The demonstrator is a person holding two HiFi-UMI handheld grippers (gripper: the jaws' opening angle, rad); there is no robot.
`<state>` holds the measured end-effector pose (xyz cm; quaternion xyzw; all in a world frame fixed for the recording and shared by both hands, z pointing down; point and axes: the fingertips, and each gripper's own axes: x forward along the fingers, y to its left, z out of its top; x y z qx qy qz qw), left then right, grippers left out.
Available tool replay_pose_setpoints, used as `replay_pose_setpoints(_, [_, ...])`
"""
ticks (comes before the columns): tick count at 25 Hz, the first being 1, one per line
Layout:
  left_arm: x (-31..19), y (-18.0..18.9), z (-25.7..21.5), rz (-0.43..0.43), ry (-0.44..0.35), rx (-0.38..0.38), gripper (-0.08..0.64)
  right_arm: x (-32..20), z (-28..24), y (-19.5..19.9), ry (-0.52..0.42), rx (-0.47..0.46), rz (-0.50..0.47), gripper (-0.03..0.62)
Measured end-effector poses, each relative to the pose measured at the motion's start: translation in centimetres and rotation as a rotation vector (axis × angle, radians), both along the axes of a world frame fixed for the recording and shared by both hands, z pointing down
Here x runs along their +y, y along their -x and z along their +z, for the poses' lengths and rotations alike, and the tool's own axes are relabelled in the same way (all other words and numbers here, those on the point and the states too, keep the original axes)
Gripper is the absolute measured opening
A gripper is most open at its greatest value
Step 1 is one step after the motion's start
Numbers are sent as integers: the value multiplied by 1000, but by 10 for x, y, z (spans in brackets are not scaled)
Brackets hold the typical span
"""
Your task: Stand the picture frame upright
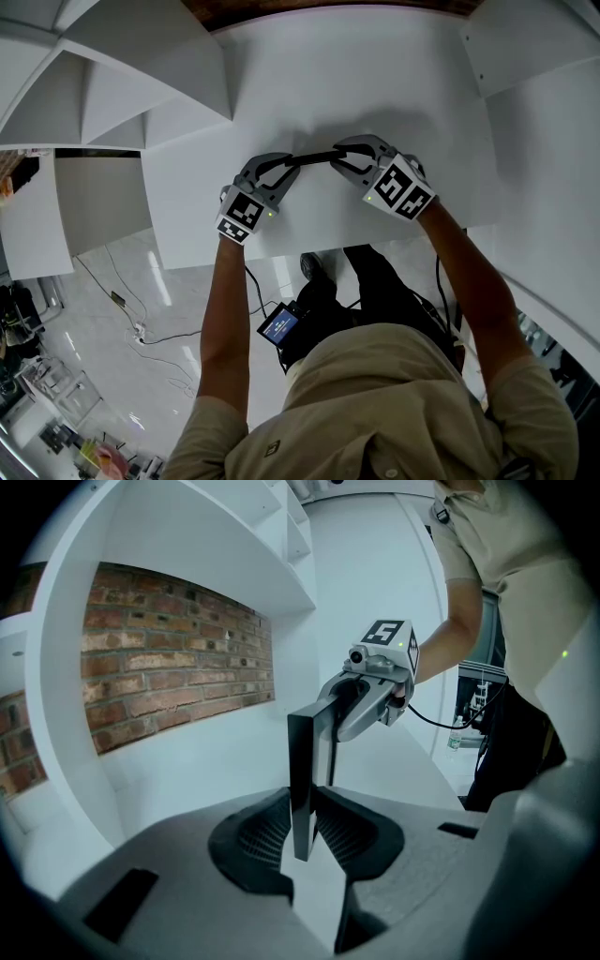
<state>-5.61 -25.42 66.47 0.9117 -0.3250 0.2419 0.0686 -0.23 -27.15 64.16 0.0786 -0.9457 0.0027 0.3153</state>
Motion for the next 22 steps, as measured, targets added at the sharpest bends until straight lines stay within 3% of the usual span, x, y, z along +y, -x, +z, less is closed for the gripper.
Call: replay_pose_setpoints(22, [3, 1, -1, 8, -11, -11, 83, 4, 4, 0, 10, 8, -11, 117])
